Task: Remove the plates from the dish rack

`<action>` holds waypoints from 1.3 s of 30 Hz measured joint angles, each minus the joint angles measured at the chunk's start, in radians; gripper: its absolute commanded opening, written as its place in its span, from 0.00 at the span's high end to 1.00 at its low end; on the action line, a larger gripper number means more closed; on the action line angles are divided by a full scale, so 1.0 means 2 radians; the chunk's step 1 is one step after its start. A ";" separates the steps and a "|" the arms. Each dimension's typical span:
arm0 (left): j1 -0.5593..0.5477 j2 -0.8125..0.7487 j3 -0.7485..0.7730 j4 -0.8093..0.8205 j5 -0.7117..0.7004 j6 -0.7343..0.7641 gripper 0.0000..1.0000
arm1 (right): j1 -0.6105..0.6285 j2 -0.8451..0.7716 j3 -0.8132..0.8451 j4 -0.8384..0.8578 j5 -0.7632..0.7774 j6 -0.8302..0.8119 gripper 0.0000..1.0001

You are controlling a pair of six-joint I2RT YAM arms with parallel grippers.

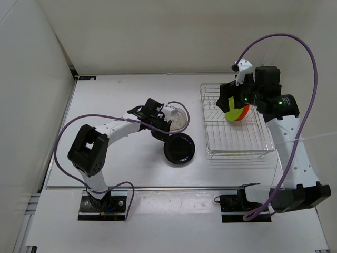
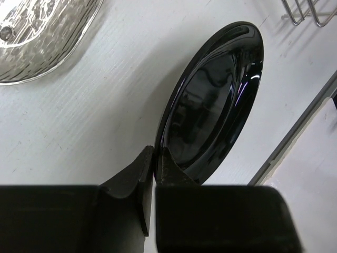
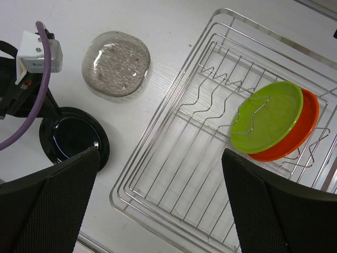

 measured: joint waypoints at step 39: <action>0.022 0.002 0.018 -0.002 -0.037 0.023 0.00 | -0.001 0.004 -0.031 0.033 0.123 -0.009 0.04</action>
